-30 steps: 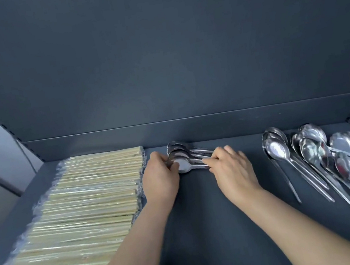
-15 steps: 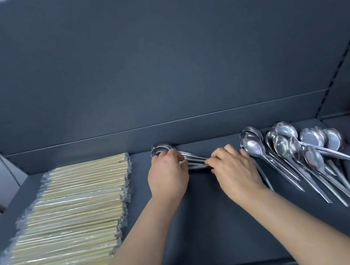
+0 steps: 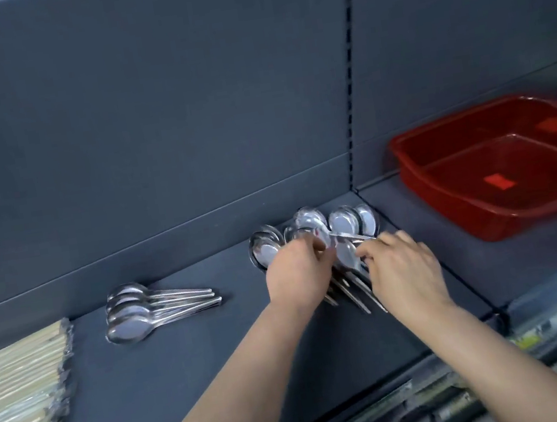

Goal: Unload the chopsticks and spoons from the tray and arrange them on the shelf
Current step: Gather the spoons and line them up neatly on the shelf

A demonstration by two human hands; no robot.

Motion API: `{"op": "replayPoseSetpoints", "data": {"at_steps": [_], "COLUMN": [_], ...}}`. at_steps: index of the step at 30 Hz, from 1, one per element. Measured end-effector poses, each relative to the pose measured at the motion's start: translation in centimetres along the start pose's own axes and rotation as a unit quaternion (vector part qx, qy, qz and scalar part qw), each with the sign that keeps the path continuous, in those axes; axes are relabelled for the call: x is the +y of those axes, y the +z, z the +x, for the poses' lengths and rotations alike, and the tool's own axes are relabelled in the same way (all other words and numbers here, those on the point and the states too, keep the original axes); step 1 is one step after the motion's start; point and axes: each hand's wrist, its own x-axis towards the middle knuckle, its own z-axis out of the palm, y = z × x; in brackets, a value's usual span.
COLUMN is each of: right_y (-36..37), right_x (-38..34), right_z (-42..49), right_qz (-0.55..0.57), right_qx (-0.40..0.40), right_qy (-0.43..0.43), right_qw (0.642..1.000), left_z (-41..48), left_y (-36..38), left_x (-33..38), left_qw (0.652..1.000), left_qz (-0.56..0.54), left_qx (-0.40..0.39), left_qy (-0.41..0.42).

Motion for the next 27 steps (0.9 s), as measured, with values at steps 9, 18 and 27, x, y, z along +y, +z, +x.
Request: {"op": "replayPoseSetpoints", "data": {"at_steps": [9,18,27], "right_y": [-0.7,-0.6,0.6], "right_x": [2.6,3.0,3.9], "right_z": [0.7,2.8,3.4], "right_qz": [0.184,0.444,0.5], "right_qx": [-0.075,-0.224,-0.247], "right_qy": [0.046,0.181,0.2], "right_qw": [0.979,0.849,0.806], "left_z": [0.8,2.1,1.7], "left_y": [2.0,0.7,1.5], "left_x": [2.9,1.3,2.4], "left_qw": [0.994,0.99,0.984], "left_qz": [-0.07,0.033,-0.056], "left_qx": [-0.008,0.059,0.013], "left_qy": [-0.088,-0.127,-0.171]}}
